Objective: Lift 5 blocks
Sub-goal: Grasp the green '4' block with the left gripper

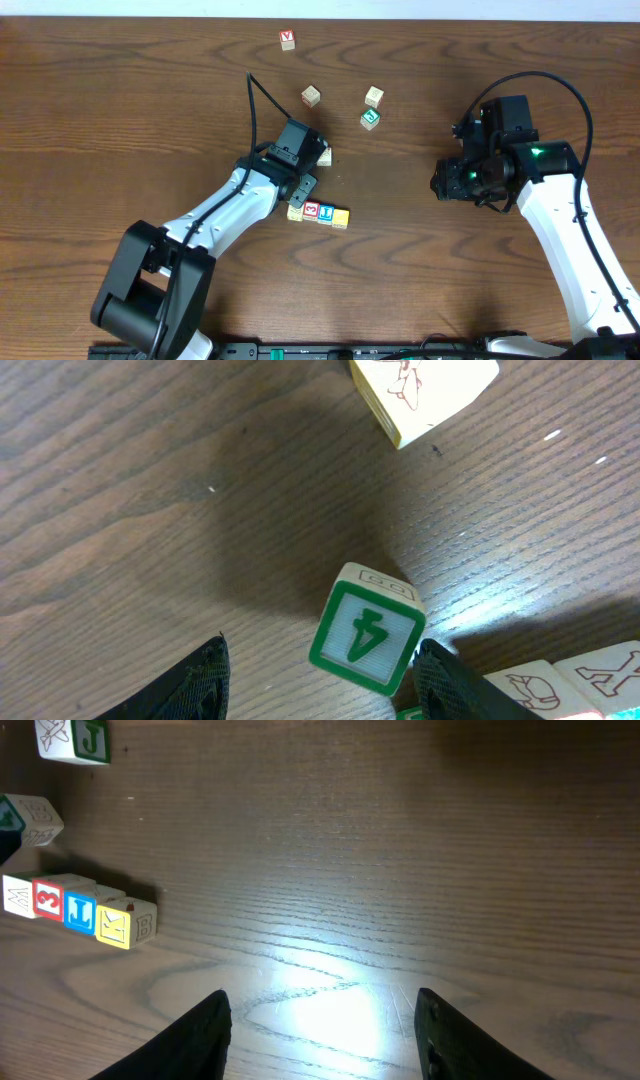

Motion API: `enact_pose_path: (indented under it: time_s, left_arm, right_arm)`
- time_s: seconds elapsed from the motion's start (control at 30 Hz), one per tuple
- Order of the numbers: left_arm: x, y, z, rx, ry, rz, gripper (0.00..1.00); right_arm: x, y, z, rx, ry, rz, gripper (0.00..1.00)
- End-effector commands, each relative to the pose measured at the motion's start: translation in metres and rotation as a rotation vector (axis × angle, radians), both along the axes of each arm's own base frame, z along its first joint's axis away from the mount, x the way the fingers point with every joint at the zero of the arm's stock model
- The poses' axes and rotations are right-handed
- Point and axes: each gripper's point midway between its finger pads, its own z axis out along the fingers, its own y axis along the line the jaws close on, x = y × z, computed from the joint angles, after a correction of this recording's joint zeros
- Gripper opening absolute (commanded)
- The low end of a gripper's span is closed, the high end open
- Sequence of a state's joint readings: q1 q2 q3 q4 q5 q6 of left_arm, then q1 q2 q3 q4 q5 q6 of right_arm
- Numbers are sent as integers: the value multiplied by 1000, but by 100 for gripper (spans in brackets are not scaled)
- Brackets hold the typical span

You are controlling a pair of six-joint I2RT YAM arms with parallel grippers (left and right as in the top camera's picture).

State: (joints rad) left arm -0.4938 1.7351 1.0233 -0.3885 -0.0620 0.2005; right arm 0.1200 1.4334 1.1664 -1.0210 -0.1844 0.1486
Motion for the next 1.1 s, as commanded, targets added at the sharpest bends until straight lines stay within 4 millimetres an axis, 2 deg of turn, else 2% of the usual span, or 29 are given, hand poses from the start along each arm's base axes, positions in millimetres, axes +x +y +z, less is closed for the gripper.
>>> enact_pose_path:
  time_s: [0.0, 0.33, 0.47, 0.63, 0.83, 0.9, 1.0, 1.07]
  left_arm:
    - [8, -6, 5, -15, -17, -11, 60]
    - [10, -11, 4, -37, -22, -19, 61]
    - [10, -11, -3, -31, -9, -19, 61]
    - [7, -9, -17, -15, 22, -18, 61]
    - [7, -9, -19, -11, 27, -18, 61]
    - [7, -9, -19, -13, 24, -18, 58]
    - [9, -10, -18, -16, 18, -18, 48]
    - [10, -10, -18, -18, 15, -18, 47]
  right_arm:
    - [0, -1, -2, 4, 6, 0, 56]
    - [1, -1, -1, 5, 1, 1, 57]
    - [1, -1, -1, 5, 1, 1, 59]
    - [1, -2, -2, -2, 1, -1, 57]
    - [1, -3, -2, -6, 1, -2, 57]
    - [1, -3, -2, -6, 1, -2, 54]
    - [1, -3, -2, -6, 1, -2, 50]
    - [1, -3, -2, -6, 1, -2, 50]
